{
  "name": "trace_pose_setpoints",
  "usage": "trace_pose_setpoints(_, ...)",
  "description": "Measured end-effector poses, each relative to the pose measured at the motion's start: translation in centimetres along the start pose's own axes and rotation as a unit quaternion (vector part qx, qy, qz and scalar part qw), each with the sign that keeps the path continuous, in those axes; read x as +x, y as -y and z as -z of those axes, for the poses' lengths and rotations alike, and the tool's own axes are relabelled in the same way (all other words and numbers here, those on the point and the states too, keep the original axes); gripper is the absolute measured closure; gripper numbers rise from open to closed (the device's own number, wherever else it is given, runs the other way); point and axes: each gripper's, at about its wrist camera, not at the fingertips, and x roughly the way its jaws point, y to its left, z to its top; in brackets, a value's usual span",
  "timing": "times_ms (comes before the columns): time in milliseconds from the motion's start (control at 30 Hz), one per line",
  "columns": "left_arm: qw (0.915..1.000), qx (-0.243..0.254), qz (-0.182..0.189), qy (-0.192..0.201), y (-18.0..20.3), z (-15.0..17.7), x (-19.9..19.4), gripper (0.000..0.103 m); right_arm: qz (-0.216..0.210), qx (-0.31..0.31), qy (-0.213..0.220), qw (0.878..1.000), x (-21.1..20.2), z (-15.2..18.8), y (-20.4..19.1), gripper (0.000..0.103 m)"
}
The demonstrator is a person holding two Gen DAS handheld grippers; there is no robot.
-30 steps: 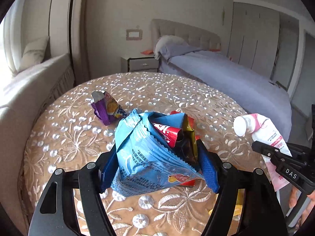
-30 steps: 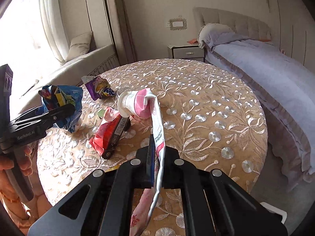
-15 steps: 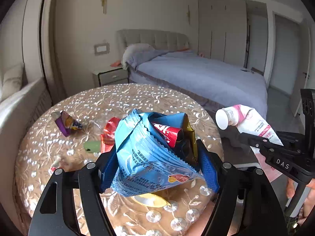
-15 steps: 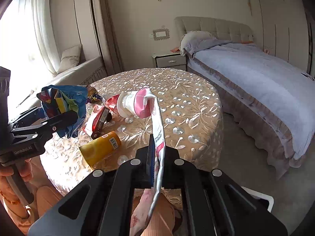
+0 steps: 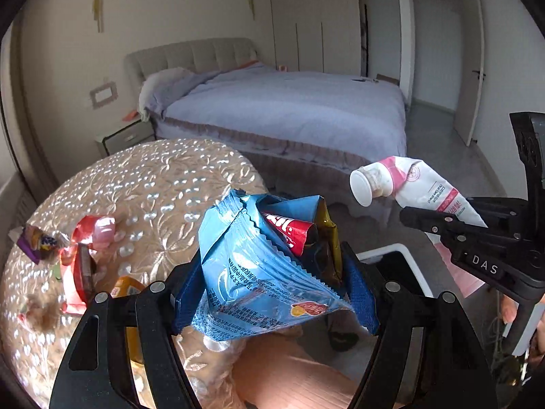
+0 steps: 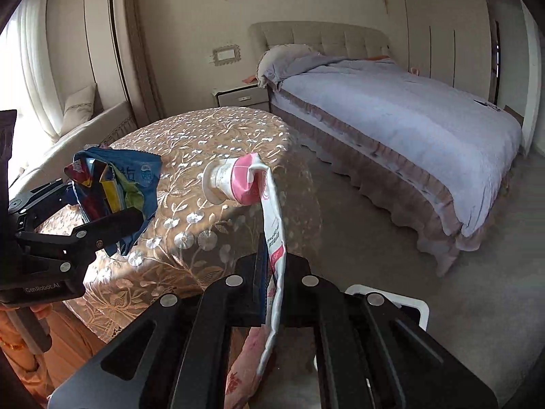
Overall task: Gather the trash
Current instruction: 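Carry the blue bag and pink tube over the bin and open both tools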
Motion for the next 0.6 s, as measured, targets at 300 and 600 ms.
trace_pose_setpoints(300, 0.9954, 0.059, 0.053, -0.054, 6.4, 0.3, 5.8, 0.032, 0.060, 0.014, -0.028, 0.998, -0.8, 3.2, 4.8, 0.097)
trace_pose_setpoints(600, 0.9827, 0.104, 0.091, -0.123, 10.8, 1.9, 12.6, 0.031, 0.085, 0.042, -0.067, 0.993, 1.2, 5.7, 9.2, 0.097)
